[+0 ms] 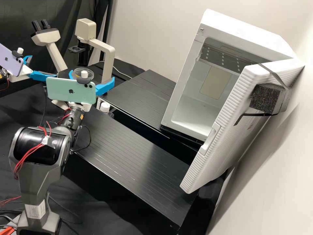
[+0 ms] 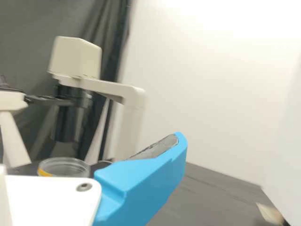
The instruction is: Return the petri dish to the incubator.
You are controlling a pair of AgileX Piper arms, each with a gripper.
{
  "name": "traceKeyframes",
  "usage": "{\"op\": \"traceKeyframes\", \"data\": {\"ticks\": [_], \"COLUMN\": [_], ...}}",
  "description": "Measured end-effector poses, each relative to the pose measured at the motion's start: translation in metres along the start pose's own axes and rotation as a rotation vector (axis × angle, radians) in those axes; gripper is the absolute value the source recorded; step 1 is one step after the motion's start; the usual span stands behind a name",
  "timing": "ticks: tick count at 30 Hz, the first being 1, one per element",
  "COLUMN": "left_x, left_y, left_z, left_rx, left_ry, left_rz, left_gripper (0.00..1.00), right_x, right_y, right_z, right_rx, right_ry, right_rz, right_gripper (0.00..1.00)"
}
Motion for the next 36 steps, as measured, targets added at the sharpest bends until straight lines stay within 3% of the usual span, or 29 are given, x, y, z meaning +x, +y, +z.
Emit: {"op": "traceKeyframes", "data": {"ticks": [8,20,29,36], "left_x": [0.0,0.0,0.0,0.0], "left_y": [0.0,0.0,0.0,0.0], "left_z": [0.0,0.0,0.0,0.0], "left_rx": [0.0,0.0,0.0,0.0], "left_ry": [0.0,0.0,0.0,0.0], "left_rz": [0.0,0.0,0.0,0.0], "left_gripper": [1.0,1.0,1.0,1.0], "right_x": [0.044,0.101,0.134,0.148], "right_y": [-0.026,-0.058,-0.091,-0.104], "right_z": [-0.016,-0.033,-0.03,-0.018], "right_rx": [-0.02,0.012,-0.019,0.038], "right_ry": [-0.023,-0.025,-0.062,-0.115], "right_rz": [-0.091,-0.155,-0.239,-0.256], "right_gripper": [1.0,1.0,1.0,1.0]}}
